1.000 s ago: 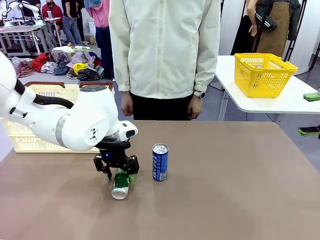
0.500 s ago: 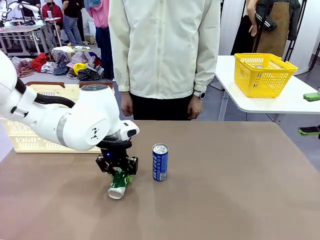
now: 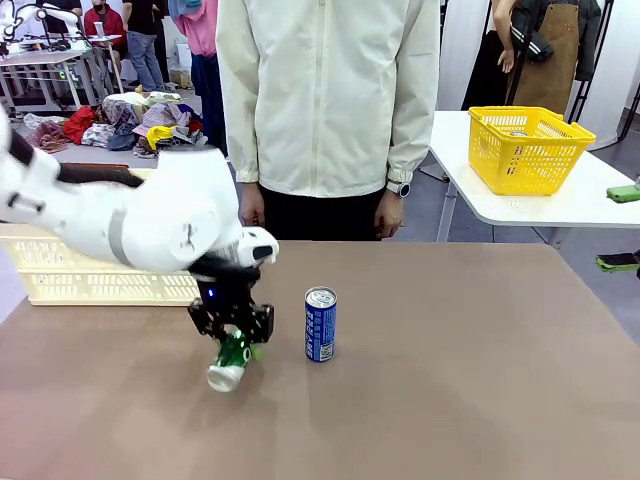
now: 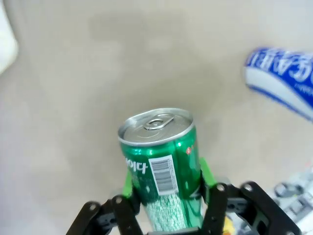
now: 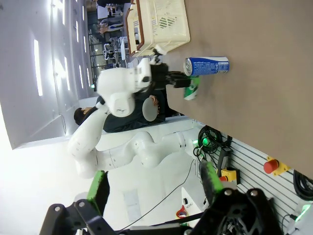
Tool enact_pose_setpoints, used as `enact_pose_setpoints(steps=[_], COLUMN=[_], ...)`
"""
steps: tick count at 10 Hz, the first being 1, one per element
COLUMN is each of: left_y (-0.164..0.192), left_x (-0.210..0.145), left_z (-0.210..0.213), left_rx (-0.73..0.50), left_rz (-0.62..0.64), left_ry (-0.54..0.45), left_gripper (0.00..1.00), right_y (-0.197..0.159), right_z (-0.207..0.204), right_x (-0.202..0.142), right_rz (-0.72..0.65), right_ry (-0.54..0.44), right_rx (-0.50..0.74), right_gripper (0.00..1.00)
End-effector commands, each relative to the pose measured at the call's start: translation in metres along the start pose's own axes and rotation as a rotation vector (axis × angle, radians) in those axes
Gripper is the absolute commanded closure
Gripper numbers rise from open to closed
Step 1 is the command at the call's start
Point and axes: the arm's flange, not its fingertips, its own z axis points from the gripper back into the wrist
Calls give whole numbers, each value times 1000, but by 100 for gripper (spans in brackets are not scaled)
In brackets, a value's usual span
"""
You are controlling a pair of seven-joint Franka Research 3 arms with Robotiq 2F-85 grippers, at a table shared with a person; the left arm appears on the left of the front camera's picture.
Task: Place the drinks into the Shopping basket.
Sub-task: Pick up one drink and place it into the Shopping basket.
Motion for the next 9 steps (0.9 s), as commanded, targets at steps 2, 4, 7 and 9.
enact_pose_setpoints(steps=[2, 4, 7, 9], left_y=[-7, -5, -12, -12], left_x=[-31, -42, -42, -42], left_z=[107, 134, 134, 134], left_rx=[30, 43, 31, 31], left_rz=[10, 93, 31, 31], left_ry=[-45, -99, -78, -78], left_gripper=[100, 100, 100, 100], right_y=[5, 5, 5, 5], right_z=[2, 2, 2, 2], right_x=[-1, -1, -1, -1], right_rz=[-1, -1, -1, -1], right_ry=[4, 4, 4, 4], right_rx=[5, 5, 5, 5], right_gripper=[0, 0, 0, 0])
